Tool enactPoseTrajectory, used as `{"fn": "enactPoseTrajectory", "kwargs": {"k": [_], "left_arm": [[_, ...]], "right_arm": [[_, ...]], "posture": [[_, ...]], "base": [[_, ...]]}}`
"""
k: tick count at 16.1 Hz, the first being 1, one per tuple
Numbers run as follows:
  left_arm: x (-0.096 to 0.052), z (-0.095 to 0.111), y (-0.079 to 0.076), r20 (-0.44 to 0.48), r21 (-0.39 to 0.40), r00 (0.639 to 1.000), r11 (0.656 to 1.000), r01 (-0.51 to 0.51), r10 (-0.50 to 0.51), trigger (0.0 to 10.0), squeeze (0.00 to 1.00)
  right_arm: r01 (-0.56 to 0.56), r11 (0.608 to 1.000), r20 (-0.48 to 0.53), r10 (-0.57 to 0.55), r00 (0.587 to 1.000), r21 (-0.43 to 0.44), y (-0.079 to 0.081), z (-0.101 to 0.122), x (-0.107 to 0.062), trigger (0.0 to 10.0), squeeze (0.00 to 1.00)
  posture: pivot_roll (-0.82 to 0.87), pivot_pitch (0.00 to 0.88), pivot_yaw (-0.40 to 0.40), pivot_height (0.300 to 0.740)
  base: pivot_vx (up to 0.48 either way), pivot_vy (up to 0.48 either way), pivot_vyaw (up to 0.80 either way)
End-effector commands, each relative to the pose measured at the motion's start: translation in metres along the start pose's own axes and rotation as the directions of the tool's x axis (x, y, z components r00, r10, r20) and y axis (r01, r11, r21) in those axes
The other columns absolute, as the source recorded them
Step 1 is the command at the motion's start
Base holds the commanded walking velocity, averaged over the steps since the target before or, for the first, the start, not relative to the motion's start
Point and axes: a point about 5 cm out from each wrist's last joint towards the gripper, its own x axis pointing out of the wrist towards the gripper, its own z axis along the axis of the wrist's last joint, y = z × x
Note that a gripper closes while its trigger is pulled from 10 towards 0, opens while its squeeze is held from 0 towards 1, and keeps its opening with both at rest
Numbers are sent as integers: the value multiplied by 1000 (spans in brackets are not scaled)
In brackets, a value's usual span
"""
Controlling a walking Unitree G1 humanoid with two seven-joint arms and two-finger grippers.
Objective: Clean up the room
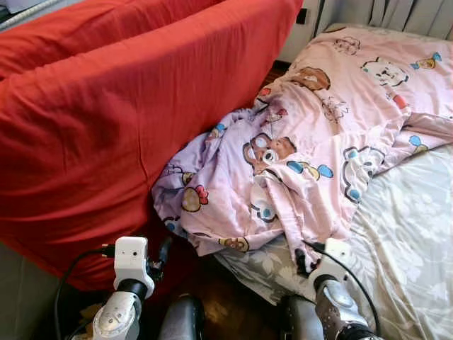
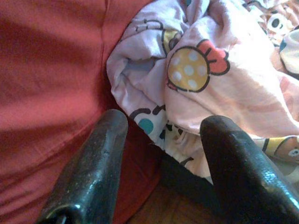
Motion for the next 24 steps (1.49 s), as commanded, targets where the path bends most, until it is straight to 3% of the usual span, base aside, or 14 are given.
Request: {"fn": "enactPoseTrajectory", "kwargs": {"k": [1, 5, 8, 18, 19, 20, 21, 22, 23, 24], "left_arm": [[-2, -1, 3, -18, 9, 1000, 1000, -5, 5, 10000, 0], [0, -1, 1, -18, 7, 1000, 1000, 1, -1, 10000, 0], [-1, -1, -1, -19, 14, 1000, 1000, 7, -7, 10000, 0], [-9, 0, 3, -29, 29, 1000, 1000, -2, 3, 10000, 0], [-9, 0, 4, -30, 29, 1000, 1000, -3, 4, 10000, 0], [-10, 0, 3, -30, 29, 1000, 1000, -3, 4, 10000, 0], [-10, 1, 4, -32, 29, 999, 1000, -4, 4, 10000, 0], [-12, 0, 4, -36, 30, 999, 1000, -5, 6, 10000, 0], [-14, -1, 4, -41, 30, 999, 1000, -6, 7, 10000, 0], [-15, -2, 4, -45, 30, 999, 1000, -6, 8, 10000, 0]], "right_arm": [[27, 998, -4, -27, 1000, 50, -4, -6, -2, 10000, 0], [16, 998, -52, -12, 999, 62, -6, -16, -5, 10000, 0], [28, 989, -89, -15, 996, 142, -4, -22, -6, 10000, 0], [-42, 975, -112, 67, 991, 219, 11, -16, -1, 10000, 0], [-40, 977, -128, 68, 989, 209, 11, -18, -2, 1569, 0], [-39, 976, -128, 67, 990, 212, 11, -18, -2, 0, 0], [-33, 977, -130, 62, 990, 212, 11, -18, -2, 0, 0], [-21, 975, -132, 52, 990, 222, 10, -20, -3, 3255, 0], [-16, 975, -142, 48, 989, 221, 9, -21, -3, 10000, 0], [-11, 976, -149, 45, 988, 217, 8, -23, -4, 10000, 0]], "posture": [[80, 174, 66, 621], [73, 168, 66, 621], [81, 174, 66, 621], [119, 206, 73, 621], [119, 206, 73, 621], [122, 212, 74, 621], [125, 216, 75, 621], [127, 220, 75, 621], [129, 223, 76, 621], [128, 226, 77, 621]], "base": [[0, 0, 0], [0, 0, 0], [0, 0, 0], [0, 0, 0], [0, 0, 0], [0, 0, 0], [0, 0, 0], [0, 0, 0], [0, 0, 0], [0, 0, 0]]}}
